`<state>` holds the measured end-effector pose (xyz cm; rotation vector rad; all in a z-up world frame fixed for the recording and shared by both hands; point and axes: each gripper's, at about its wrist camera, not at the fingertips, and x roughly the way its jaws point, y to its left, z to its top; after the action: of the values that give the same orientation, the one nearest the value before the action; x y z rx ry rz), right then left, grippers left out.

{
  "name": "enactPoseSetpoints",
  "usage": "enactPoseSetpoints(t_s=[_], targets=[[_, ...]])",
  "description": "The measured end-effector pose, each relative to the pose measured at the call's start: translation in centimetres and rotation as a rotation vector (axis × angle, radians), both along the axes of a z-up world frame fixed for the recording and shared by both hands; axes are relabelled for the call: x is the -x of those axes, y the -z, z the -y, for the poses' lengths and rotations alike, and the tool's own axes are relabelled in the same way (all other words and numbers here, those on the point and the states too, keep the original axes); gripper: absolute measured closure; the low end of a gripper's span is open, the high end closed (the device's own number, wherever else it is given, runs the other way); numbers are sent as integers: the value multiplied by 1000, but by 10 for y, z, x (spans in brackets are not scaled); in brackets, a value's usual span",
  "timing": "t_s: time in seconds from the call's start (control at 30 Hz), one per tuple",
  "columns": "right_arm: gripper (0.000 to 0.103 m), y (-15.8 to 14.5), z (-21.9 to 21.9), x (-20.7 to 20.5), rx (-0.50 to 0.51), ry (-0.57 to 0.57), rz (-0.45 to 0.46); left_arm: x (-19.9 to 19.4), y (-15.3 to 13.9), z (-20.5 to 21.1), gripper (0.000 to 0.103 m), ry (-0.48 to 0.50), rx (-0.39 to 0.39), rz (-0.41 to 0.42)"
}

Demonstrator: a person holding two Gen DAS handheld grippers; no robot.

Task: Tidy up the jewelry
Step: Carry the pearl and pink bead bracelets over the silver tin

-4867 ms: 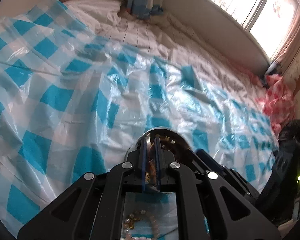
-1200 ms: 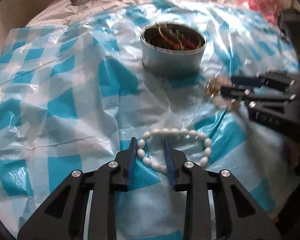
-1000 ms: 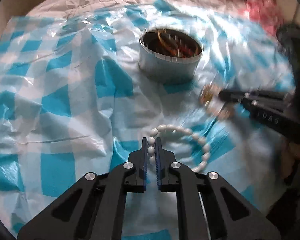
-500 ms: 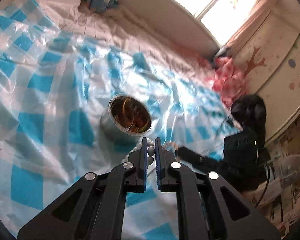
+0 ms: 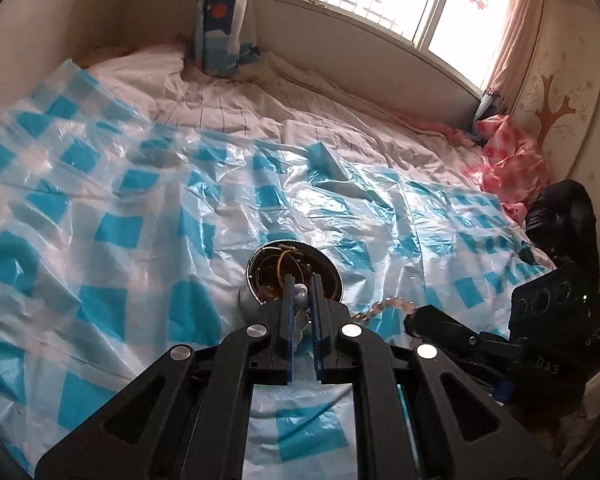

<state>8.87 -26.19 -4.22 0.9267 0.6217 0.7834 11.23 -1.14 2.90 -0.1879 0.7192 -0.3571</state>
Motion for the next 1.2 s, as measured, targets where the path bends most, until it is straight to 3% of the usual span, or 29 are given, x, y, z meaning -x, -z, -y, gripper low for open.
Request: enactPoseSetpoints(t_s=[0.27,0.67,0.97,1.2], targets=[[94,0,2,-5,-29,-4,0,-3,-3,22,96,-19,-93,54],[94,0,7,-4,-48,7,-2,-4,-7,33,96,-28,-94,81],[94,-1,12,-7,-59,22,-2,-9,-9,29,96,-46,-76,77],[94,-6,11,-17,-42,38,10,-20,-10,13,96,-75,4,66]])
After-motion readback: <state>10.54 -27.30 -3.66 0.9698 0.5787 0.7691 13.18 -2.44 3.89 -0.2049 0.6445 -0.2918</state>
